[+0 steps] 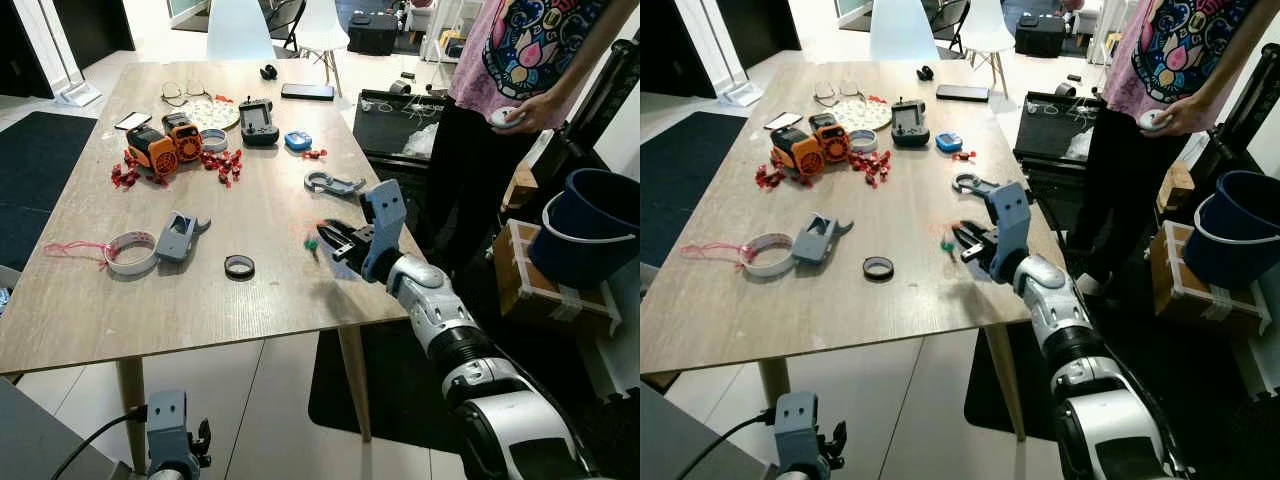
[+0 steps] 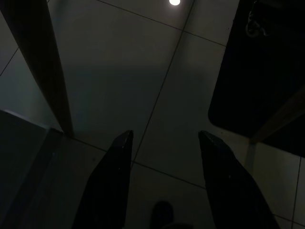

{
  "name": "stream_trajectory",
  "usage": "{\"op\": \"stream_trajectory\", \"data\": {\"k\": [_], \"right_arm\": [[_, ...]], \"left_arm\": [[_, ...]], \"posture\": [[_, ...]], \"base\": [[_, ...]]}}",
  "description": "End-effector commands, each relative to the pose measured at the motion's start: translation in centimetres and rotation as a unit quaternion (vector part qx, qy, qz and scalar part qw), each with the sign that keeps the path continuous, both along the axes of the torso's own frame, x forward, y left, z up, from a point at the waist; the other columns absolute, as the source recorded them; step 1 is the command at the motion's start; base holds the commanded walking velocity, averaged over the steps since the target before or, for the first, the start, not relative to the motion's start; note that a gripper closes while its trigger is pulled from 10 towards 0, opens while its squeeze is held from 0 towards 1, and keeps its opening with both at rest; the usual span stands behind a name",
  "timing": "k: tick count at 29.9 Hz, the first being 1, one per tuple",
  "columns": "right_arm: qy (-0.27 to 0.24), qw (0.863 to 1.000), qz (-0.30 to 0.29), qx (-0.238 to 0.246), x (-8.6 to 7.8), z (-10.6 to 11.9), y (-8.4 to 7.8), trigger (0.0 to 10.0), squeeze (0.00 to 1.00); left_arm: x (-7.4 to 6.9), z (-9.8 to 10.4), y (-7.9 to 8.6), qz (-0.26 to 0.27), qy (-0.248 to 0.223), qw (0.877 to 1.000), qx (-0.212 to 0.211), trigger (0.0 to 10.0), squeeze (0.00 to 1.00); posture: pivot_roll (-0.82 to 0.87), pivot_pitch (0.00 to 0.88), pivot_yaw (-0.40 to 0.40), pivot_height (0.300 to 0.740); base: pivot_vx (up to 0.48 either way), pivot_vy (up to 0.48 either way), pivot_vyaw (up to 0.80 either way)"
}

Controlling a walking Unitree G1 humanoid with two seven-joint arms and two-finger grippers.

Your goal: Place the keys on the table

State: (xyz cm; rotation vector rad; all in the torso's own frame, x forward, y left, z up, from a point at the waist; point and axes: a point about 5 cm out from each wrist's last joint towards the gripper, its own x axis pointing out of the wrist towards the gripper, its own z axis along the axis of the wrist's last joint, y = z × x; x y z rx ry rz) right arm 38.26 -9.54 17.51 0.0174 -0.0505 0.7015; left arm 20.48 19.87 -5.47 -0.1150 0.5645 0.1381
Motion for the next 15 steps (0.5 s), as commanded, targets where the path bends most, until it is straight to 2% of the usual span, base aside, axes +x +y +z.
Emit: {"op": "stream_trajectory", "data": {"k": [1, 4, 5, 6, 9, 13, 14, 15], "right_arm": [[0.008, 1.0, -0.001, 0.002, -0.2, -0.3, -0.2, 10.0, 1.0], [0.004, 1.0, -0.01, -0.004, -0.1, -0.3, -0.3, 10.0, 1.0], [0.0, 1.0, -0.02, -0.01, 0.0, -0.2, -0.4, 10.0, 0.33], [-0.005, 0.999, -0.029, -0.014, 0.1, -0.1, -0.5, 10.0, 0.0], [-0.028, 0.997, -0.074, -0.007, 0.6, 0.7, -1.7, 10.0, 0.0], [-0.039, 0.995, -0.096, -0.003, 0.7, 1.0, -2.3, 10.0, 0.0], [-0.061, 0.978, -0.197, 0.042, 1.2, 2.2, -5.6, 10.0, 0.0], [-0.068, 0.964, -0.249, 0.068, 1.2, 2.6, -7.6, 10.0, 0.0]], "left_arm": [[-0.6, -0.5, -0.4, -0.003, 0.014, 1.0, -0.005, 10.0, 0.0], [-0.6, -0.5, -0.4, -0.003, 0.015, 1.0, -0.005, 10.0, 0.0], [-0.6, -0.5, -0.3, -0.003, 0.015, 1.0, -0.005, 10.0, 0.0], [-0.6, -0.5, -0.3, -0.003, 0.015, 1.0, -0.005, 10.0, 0.0], [-0.7, -0.5, -0.3, -0.002, 0.015, 1.0, -0.005, 10.0, 0.0], [-0.7, -0.5, -0.3, -0.001, 0.015, 1.0, -0.005, 10.0, 0.0], [-0.7, -0.6, -0.3, 0.001, 0.015, 1.0, -0.004, 10.0, 0.0], [-0.8, -0.6, -0.2, 0.002, 0.016, 1.0, -0.004, 10.0, 0.0]], "posture": [[0.06, 0.075, -0.018, 0.74], [0.06, 0.075, -0.018, 0.74], [0.06, 0.074, -0.018, 0.74], [0.06, 0.075, -0.018, 0.74], [0.06, 0.076, -0.02, 0.74], [0.06, 0.076, -0.02, 0.74], [0.07, 0.079, -0.026, 0.74], [0.07, 0.079, -0.027, 0.74]], "base": [[0.0, 0.0, 0.0], [0.0, 0.0, 0.0], [0.0, 0.0, 0.0], [0.0, 0.0, 0.0], [0.0, 0.0, 0.0], [0.0, 0.0, 0.0], [0.0, 0.0, 0.0], [0.0, 0.0, 0.0]]}}
